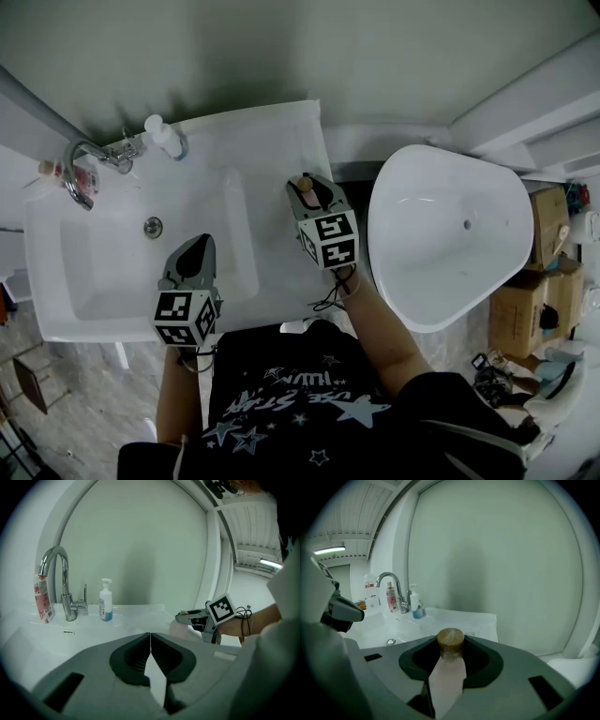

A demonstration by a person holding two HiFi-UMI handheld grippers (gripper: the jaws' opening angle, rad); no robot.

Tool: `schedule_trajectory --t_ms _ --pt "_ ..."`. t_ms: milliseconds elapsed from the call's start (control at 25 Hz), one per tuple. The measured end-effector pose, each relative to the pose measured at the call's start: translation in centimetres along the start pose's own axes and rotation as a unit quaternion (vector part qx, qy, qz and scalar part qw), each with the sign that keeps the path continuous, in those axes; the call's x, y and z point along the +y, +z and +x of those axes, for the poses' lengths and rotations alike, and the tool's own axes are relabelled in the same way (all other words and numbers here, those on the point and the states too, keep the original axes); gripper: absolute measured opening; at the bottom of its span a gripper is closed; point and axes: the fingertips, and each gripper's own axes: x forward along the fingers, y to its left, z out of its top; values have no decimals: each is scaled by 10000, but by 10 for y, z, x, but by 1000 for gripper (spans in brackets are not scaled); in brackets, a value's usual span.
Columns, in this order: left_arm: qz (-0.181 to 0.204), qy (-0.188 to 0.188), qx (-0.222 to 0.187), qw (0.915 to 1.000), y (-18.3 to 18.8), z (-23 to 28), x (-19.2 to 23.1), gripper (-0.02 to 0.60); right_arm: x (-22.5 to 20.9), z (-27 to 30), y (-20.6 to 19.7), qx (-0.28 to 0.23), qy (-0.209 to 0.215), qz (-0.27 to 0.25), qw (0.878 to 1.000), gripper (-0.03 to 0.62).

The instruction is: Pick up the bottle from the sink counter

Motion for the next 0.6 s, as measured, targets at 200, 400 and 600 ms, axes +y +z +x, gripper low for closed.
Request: schedule_trajectory --t_ms 200,400,600 --pt "2 269 -235 9994 4 -25 -22 20 9 -31 17 -240 329 -138 9991 140" --pt "-40 594 -486 9970 0 -55 -45 20 19 -66 27 -425 716 -277 9961 140" --pt "-55 953 -690 9930 -13 -92 -78 20 29 -107 24 -522 1094 -461 9916 140"
